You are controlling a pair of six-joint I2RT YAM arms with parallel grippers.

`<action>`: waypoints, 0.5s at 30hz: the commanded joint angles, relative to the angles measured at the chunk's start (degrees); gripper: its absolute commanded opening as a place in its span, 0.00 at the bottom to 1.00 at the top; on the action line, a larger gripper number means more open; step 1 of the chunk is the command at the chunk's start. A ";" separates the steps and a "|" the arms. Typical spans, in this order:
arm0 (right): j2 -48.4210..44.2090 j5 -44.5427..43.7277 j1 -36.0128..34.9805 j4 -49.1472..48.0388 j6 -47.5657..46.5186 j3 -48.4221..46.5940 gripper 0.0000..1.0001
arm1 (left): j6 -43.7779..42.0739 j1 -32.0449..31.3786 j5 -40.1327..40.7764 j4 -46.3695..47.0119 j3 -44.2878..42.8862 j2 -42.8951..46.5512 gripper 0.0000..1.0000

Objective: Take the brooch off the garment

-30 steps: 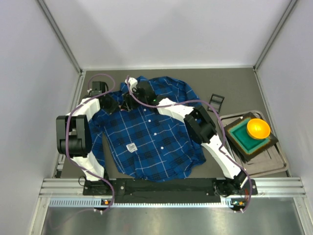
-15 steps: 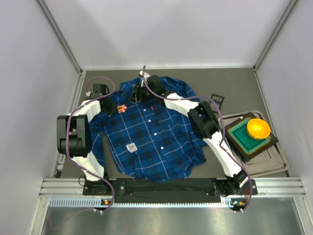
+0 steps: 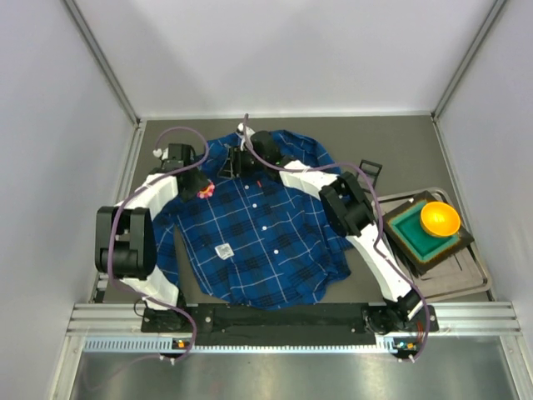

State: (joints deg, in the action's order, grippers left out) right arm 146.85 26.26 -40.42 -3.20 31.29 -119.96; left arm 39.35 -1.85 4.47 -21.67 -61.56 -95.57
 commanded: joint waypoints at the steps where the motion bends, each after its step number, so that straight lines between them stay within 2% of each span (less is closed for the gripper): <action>1: -4.55 1.42 2.01 -4.35 2.02 4.02 0.54 | -7.53 -8.58 12.21 -2.22 -2.85 4.34 0.69; 4: -6.48 2.04 3.59 -6.28 3.33 7.53 0.54 | -10.70 -13.43 18.44 -4.77 -5.92 1.72 0.72; 9: -11.31 1.51 6.14 -10.50 5.18 16.57 0.54 | -13.51 -15.81 24.70 -8.29 -11.37 -6.35 0.68; 15: -14.48 1.51 7.11 -12.00 4.57 19.76 0.53 | -14.48 -17.57 25.85 -10.50 -16.22 -13.67 0.69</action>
State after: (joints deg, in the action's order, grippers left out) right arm 137.91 27.90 -33.76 -10.76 36.05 -100.79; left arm 26.79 -18.11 26.50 -28.58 -74.61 -105.75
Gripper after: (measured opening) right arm 0.533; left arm 0.687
